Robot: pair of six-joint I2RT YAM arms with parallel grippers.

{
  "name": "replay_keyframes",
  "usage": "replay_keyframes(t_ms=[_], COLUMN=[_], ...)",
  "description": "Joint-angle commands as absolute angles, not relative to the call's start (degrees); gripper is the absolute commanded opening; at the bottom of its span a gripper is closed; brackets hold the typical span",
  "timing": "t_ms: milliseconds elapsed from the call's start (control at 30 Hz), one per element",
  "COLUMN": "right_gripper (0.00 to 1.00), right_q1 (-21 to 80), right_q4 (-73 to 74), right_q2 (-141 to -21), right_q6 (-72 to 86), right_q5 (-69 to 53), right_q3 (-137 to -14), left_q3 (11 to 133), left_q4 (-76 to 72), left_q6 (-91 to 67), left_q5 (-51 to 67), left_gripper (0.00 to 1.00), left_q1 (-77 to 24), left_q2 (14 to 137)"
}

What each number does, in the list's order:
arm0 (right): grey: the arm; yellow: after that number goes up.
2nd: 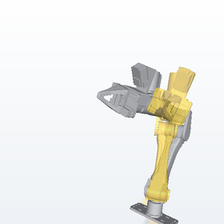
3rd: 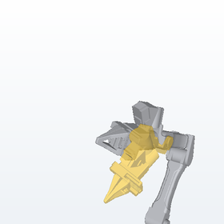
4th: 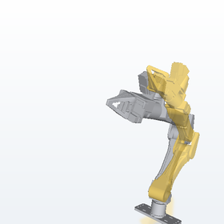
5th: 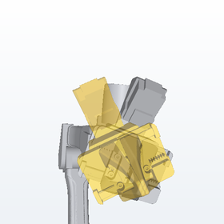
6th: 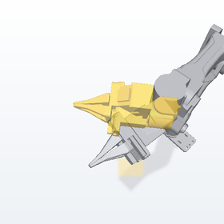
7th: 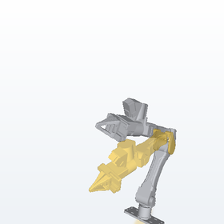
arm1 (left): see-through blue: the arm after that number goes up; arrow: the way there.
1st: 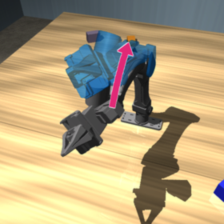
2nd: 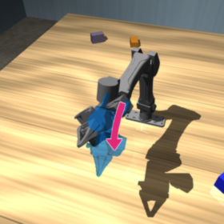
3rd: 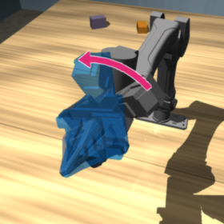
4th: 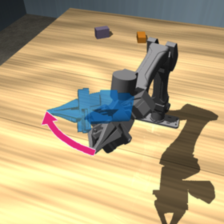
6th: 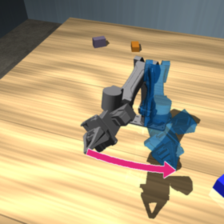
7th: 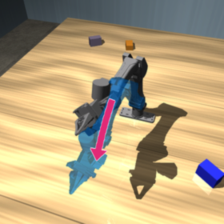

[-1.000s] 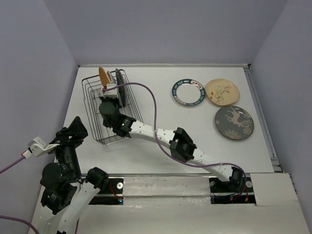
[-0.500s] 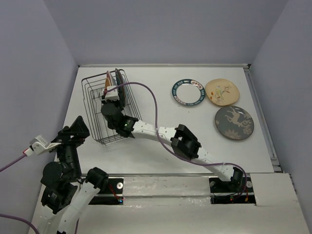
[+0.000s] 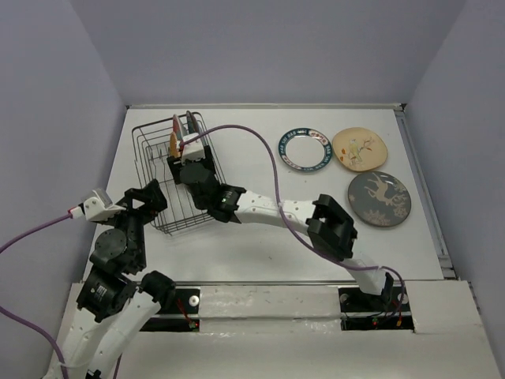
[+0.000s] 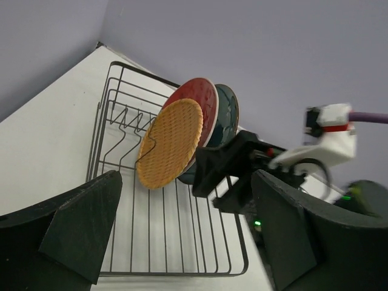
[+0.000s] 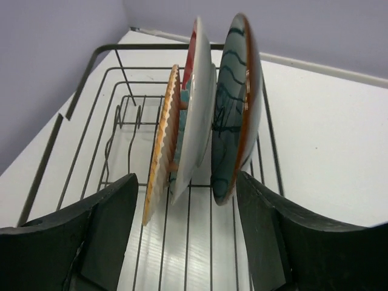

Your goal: Load the plates into the dish rack

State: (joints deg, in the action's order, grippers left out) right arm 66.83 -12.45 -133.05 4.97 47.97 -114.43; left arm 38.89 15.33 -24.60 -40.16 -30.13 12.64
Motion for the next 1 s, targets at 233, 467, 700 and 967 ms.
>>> replay_keyframes(t_ms=[233, 467, 700, 967], right_gripper=[0.74, 0.75, 0.64, 0.35], right_q1=[62.67, 61.52, 57.22, 54.32], right_q4=[-0.18, 6.15, 6.68, 7.56], right_q2=[-104.25, -100.37, -105.55, -108.28], right_q6=[21.61, 22.59, 23.64, 23.29], right_q5=[25.14, 19.43, 13.71, 17.30], right_q3=[-85.71, -76.12, -78.39, -79.80], left_q3=[39.55, 38.85, 38.23, 38.06], left_q4=[12.92, 11.60, 10.02, 9.76], left_q6=[-23.29, -21.80, -21.18, -20.92], left_q5=[-39.90, -37.36, -31.56, -30.15], left_gripper=[0.99, 0.99, 0.99, 0.99], left_q1=[-28.83, -27.34, -22.15, -21.27], left_q2=[15.30, 16.52, 16.88, 16.44])
